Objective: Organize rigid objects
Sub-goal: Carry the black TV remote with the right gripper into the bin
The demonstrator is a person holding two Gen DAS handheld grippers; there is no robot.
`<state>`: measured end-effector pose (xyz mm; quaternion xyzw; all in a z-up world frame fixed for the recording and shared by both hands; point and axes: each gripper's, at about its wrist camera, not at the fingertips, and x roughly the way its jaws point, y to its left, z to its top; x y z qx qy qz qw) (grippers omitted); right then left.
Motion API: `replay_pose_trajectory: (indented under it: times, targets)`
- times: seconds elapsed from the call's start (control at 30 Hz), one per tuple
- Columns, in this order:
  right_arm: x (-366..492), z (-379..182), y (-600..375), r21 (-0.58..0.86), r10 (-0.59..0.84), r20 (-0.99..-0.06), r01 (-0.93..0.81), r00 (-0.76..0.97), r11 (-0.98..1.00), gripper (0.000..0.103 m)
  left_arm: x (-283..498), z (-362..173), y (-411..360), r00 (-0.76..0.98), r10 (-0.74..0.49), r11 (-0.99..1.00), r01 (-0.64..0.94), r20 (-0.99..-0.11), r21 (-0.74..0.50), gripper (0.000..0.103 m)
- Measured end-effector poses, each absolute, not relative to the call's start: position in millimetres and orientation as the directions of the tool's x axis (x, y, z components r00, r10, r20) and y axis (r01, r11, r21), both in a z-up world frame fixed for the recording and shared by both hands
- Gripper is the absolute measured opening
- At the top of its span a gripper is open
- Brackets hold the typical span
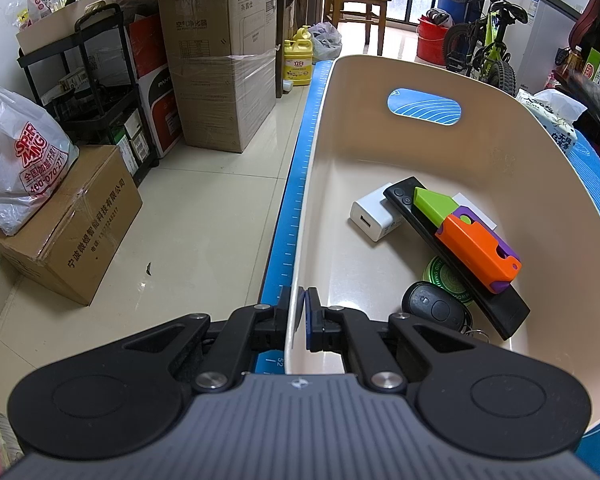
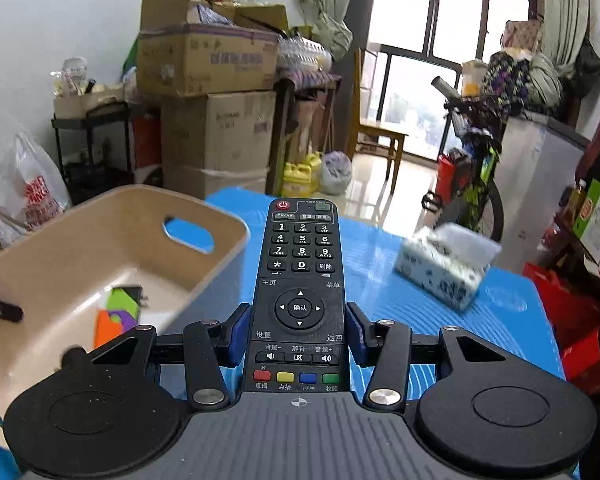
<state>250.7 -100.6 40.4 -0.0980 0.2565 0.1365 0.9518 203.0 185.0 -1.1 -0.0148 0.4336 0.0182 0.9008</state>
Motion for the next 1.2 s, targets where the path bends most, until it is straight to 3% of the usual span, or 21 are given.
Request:
replay_pose_trajectory:
  times: [0.3,0.53,0.83,1.2]
  targets:
    - [243.4,71.1,-55.6,-0.138,0.275,-0.469,-0.377,0.839,0.916,0.053,203.3,-0.9,184.7,0.623,0.016,0.999,-0.045,-0.782,-0.015,0.007]
    - [238.4,72.2,-10.5,-0.146,0.336,-0.484,-0.454,0.808,0.879,0.053,203.4,-0.5,183.4,0.623,0.015,0.999,-0.044,-0.782,-0.017,0.007]
    - [232.8,48.8,48.4,-0.152,0.388,-0.59,-0.57,0.708,0.807,0.053,203.4,-0.5,183.3,0.624,0.014,0.999,-0.044,-0.782,-0.017,0.006]
    - [234.0,10.9,84.9,-0.141,0.336,-0.757,-0.642,0.561,0.754,0.053,203.6,-0.1,183.0,0.623,0.014,0.999,-0.043,-0.782,-0.016,0.006]
